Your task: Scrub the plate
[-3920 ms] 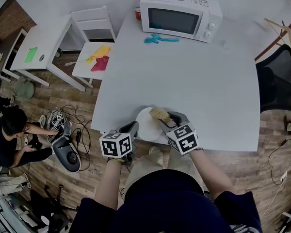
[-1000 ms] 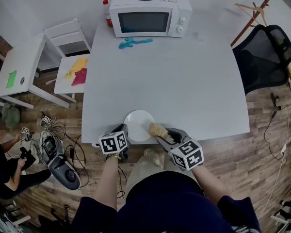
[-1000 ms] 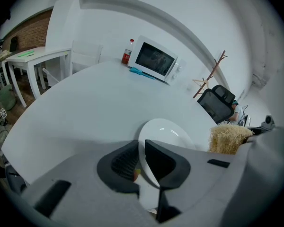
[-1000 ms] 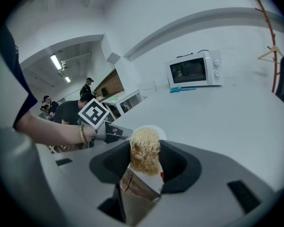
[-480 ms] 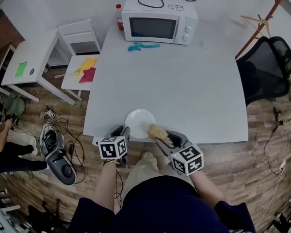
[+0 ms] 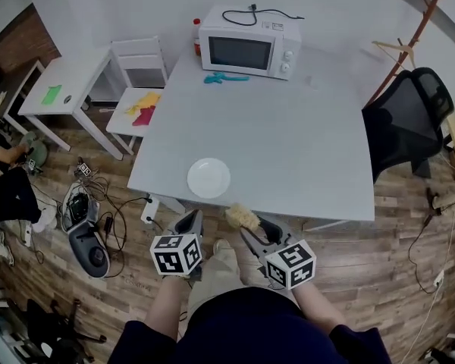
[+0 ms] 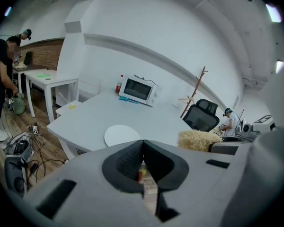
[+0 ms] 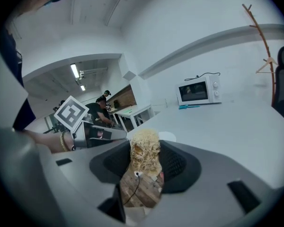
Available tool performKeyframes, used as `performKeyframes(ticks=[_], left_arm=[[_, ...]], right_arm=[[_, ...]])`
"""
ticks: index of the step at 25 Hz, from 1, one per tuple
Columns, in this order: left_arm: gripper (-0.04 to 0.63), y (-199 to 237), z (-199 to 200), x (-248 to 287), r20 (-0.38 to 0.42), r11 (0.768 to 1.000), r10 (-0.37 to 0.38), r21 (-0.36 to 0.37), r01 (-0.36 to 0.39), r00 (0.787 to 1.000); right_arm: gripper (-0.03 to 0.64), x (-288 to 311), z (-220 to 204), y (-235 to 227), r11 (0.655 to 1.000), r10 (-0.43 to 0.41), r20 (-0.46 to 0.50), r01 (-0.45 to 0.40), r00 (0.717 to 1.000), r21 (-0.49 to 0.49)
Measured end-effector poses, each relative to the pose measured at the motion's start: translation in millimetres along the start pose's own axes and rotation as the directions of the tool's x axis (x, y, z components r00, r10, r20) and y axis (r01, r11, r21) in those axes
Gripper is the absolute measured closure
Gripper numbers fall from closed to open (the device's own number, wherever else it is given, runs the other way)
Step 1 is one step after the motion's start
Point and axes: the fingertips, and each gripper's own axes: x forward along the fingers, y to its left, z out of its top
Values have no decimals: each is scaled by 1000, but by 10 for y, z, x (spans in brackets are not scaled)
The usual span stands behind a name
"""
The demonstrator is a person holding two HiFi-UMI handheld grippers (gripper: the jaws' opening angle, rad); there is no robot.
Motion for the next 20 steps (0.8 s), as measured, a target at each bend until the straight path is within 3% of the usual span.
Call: performKeyframes(ticks=[10, 15, 20], left_arm=[[577, -832, -588, -675, 35, 998, -53, 46, 51, 998], [577, -1085, -759, -897, 50, 994, -74, 83, 70, 996], [577, -1199, -849, -1024, 72, 995, -84, 64, 79, 994]], right_arm=[[434, -890, -373, 305, 999, -52, 71, 51, 996, 16], [434, -1162, -545, 419, 998, -55, 88, 54, 995, 18], [436, -1316, -611, 467, 998, -66, 101, 67, 993, -2]])
